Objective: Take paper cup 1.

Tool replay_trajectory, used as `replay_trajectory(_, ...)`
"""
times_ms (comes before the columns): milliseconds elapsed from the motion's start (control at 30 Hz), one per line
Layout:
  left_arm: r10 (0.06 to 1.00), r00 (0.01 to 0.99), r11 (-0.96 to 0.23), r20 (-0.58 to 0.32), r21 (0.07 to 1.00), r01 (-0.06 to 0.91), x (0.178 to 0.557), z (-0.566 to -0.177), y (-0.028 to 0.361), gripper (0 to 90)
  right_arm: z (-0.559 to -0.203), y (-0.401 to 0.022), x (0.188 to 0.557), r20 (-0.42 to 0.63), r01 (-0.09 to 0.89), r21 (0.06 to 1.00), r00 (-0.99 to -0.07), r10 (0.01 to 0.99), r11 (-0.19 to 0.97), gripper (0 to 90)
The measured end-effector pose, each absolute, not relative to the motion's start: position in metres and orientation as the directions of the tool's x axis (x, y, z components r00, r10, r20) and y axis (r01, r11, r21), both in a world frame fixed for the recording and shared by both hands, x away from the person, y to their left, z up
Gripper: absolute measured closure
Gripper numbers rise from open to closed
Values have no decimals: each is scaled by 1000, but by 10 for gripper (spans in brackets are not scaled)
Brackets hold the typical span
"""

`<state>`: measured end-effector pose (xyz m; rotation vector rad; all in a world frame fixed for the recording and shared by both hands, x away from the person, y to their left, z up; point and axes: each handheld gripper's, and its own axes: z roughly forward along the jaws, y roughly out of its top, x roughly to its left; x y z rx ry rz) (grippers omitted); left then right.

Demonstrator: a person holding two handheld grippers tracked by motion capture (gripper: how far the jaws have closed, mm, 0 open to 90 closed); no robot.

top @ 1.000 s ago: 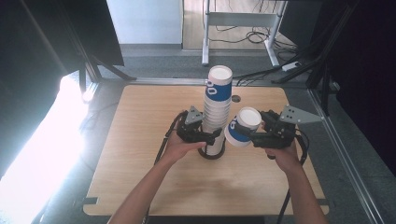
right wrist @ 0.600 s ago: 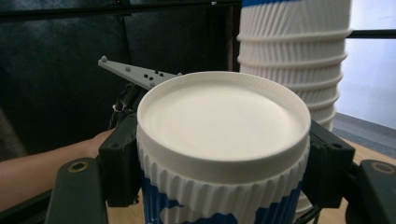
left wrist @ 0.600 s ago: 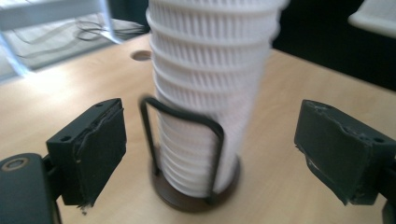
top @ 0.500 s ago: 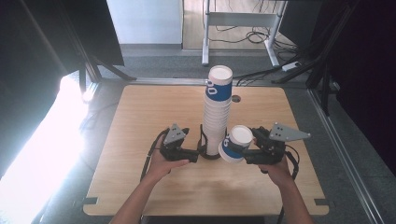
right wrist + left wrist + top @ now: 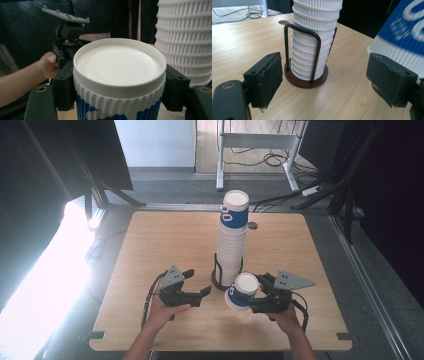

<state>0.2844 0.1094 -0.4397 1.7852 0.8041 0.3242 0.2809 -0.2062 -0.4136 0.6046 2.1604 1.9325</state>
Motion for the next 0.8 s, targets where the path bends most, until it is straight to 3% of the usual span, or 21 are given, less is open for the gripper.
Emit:
replay_trajectory(533,647,748,-173,-147,927,332,265,-438,121,130,-444,-178,285,132,206,971,-887,442,124,280)
replay_trajectory(800,609,788,-279,-84,908,313,258,-445,99,92,-446,-178,286,134,207,972,-876,463,112,280)
